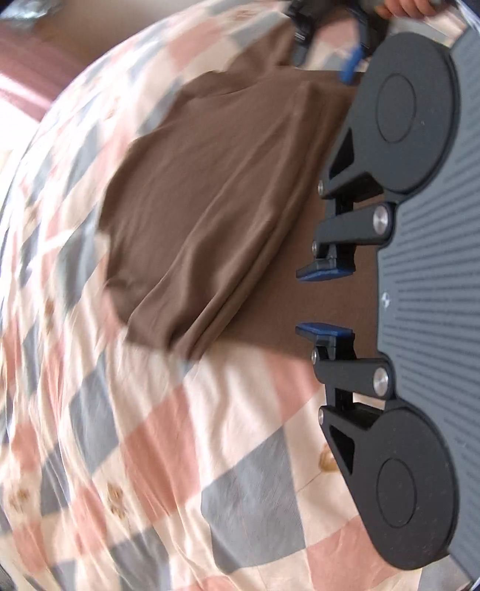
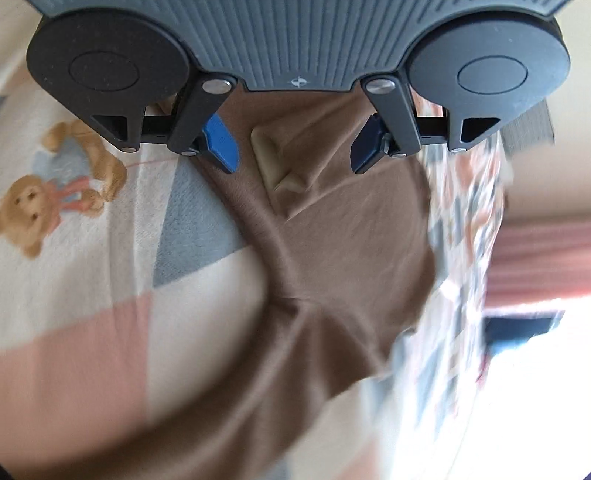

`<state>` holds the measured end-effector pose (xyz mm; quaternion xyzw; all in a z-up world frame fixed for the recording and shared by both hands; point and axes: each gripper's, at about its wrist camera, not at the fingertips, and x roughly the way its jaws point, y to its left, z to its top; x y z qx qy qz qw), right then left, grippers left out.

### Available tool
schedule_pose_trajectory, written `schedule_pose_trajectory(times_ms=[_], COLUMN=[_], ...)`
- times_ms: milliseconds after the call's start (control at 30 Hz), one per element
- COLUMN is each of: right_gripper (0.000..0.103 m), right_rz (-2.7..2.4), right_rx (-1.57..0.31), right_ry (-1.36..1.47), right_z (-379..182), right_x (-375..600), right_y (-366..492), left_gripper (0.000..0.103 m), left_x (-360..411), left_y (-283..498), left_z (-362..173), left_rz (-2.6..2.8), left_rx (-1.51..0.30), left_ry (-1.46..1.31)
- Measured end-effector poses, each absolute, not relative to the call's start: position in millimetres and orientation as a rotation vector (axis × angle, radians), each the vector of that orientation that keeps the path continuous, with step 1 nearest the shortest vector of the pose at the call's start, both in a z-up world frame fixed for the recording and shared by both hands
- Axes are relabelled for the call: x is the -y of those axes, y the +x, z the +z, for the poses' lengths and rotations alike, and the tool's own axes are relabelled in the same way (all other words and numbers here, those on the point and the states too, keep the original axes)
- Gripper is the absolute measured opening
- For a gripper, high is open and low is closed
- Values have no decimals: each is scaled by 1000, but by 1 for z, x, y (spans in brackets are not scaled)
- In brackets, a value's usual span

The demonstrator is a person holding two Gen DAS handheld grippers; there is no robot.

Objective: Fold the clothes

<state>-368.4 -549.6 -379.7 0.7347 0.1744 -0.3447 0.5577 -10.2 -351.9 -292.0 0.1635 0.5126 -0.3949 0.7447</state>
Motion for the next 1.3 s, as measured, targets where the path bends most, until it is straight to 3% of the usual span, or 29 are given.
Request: schedule_pose_trajectory(times_ms=[100, 133, 200, 233, 267, 467, 667, 800, 933, 1000, 1033, 1167, 1300], right_gripper=[68, 61, 34, 7, 5, 4, 4, 4, 4, 4, 4, 4, 4], right_rz=[-839, -837, -803, -780, -749, -762, -933, -966, -978, -989, -989, -906, -959], right_rx=[-381, -393, -443, -460, -464, -379, -538, -503, -529, -525, -509, -360, -437], right_ry=[1772, 1759, 1702, 1658, 1592, 1137, 1211, 1211, 1204, 1217, 1212, 958, 871], right_z=[-392, -392, -391, -384, -371, -261, -294, -305, -316, -319, -318, -280, -292], right_x=[557, 560, 568, 571, 573, 582, 590, 581, 578, 579, 579, 571, 586], right_y=[-357, -351, -336, -329, -322, -330, -365, -368, -380, -381, -380, -366, -355], left_gripper=[24, 24, 24, 24, 24, 23, 22, 24, 40, 30, 1, 2, 3], left_x=[348, 350, 355, 355, 358, 384, 437, 473, 498, 505, 508, 503, 497], left_y=[11, 17, 28, 33, 40, 98, 144, 167, 177, 180, 178, 151, 140], left_z=[-291, -293, -296, -295, -295, -281, -314, -345, -372, -384, -382, -344, -356], left_rz=[-863, -865, -883, -895, -911, -975, -1008, -1033, -1051, -1034, -1042, -1158, -1143], left_rx=[-1114, -1116, -1125, -1127, -1125, -1088, -1195, -1305, -1388, -1429, -1396, -1051, -1018], left_ry=[318, 315, 303, 294, 288, 253, 169, 90, 45, 16, 37, 181, 283])
